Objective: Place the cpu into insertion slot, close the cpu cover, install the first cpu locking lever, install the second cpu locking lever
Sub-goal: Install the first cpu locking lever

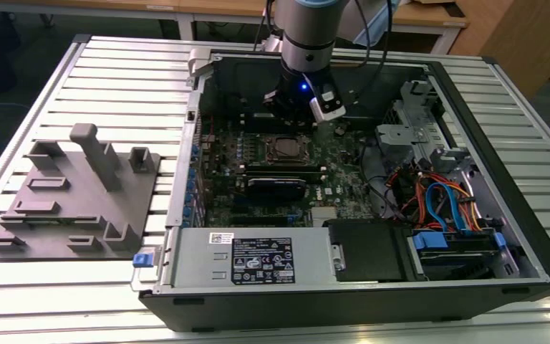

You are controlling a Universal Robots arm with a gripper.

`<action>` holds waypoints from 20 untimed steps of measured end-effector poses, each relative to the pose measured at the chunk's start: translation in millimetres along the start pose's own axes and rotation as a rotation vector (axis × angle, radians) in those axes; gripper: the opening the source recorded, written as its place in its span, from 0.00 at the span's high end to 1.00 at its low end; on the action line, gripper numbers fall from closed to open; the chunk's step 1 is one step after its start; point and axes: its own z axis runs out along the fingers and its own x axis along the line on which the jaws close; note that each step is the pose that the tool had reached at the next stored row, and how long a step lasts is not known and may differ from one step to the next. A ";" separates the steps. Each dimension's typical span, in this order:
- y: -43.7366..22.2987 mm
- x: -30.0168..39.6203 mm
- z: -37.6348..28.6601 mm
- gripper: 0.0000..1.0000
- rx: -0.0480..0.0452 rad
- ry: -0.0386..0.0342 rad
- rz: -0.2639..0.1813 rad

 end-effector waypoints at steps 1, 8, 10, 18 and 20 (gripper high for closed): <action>0.0 0.0 0.0 0.90 -0.0002 -0.0001 0.000; 0.2 -0.1 -1.7 0.90 -0.0003 -0.0002 0.000; 0.2 -0.1 -1.8 0.90 -0.0001 0.0000 0.000; 0.5 -2.8 -1.7 0.90 0.0000 0.0000 0.000; 0.5 -3.1 -1.7 0.90 0.0000 0.0000 0.000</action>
